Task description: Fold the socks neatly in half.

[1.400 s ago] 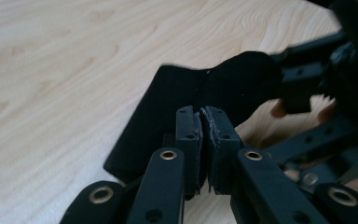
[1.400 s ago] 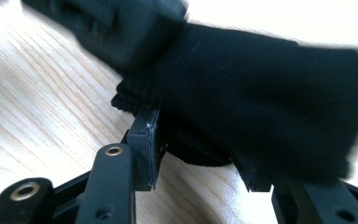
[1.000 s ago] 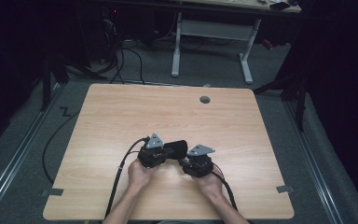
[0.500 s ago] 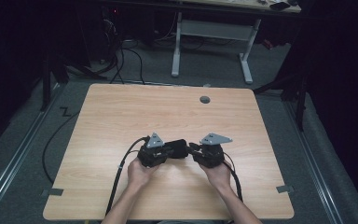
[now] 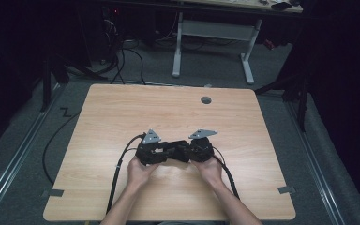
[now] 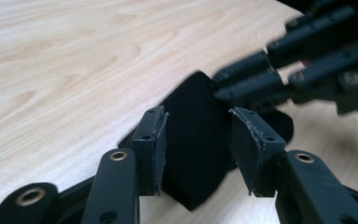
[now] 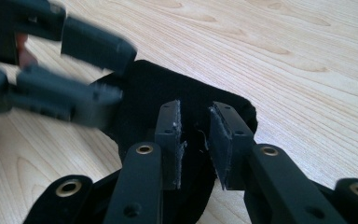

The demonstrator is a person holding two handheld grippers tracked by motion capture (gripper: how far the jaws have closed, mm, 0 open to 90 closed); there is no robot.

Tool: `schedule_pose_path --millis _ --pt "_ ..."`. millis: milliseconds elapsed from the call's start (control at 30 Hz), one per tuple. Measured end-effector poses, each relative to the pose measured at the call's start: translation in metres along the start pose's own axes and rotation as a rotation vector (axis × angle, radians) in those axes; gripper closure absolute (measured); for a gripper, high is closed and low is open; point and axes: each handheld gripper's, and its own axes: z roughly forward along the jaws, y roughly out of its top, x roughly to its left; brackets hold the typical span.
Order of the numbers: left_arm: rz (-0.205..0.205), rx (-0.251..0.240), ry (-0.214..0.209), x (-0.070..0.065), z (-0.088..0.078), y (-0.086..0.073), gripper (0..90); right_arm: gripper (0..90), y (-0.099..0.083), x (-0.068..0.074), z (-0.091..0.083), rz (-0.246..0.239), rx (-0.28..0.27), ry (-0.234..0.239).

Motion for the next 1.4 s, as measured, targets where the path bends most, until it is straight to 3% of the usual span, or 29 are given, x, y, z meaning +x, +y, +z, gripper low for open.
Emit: schedule_pose_path --millis 100,267,333,533,767,933,1000,1133,1233,1333,1400 --pt "-0.004 0.006 0.008 0.001 0.005 0.003 56.0 72.4 0.000 0.001 0.001 0.000 0.006 -0.003" --pt "-0.006 0.075 0.030 0.004 0.019 -0.002 60.0 67.8 -0.001 0.001 0.004 -0.007 0.010 -0.005" --pt "-0.042 0.065 0.014 0.008 0.021 -0.005 60.0 64.2 -0.003 0.002 0.005 -0.014 0.016 -0.003" --pt "-0.030 0.058 0.009 0.009 0.024 -0.010 60.7 58.6 -0.014 0.005 0.005 -0.081 0.027 -0.019" --pt "-0.009 0.052 0.020 0.008 0.024 -0.012 61.0 58.0 -0.032 0.000 -0.005 -0.090 0.029 -0.031" --pt "-0.005 0.051 0.021 0.008 0.025 -0.011 61.0 63.3 -0.018 -0.002 -0.019 -0.069 -0.063 -0.041" --pt "0.002 0.054 0.023 0.007 0.025 -0.011 61.0 65.3 -0.009 0.000 -0.016 -0.076 -0.084 -0.041" --pt "0.022 0.062 0.030 0.006 0.024 -0.010 60.5 67.2 0.002 0.004 0.004 -0.084 -0.050 -0.032" --pt "0.034 0.073 0.041 0.003 0.020 -0.009 57.2 68.6 -0.001 0.003 0.017 -0.083 -0.010 -0.033" --pt "0.048 0.083 0.045 -0.001 0.015 -0.010 52.9 68.5 -0.002 -0.001 0.017 -0.047 0.001 -0.014" --pt "0.049 0.083 0.056 -0.003 0.012 -0.012 52.6 68.5 -0.002 0.000 0.018 -0.060 0.003 -0.019"
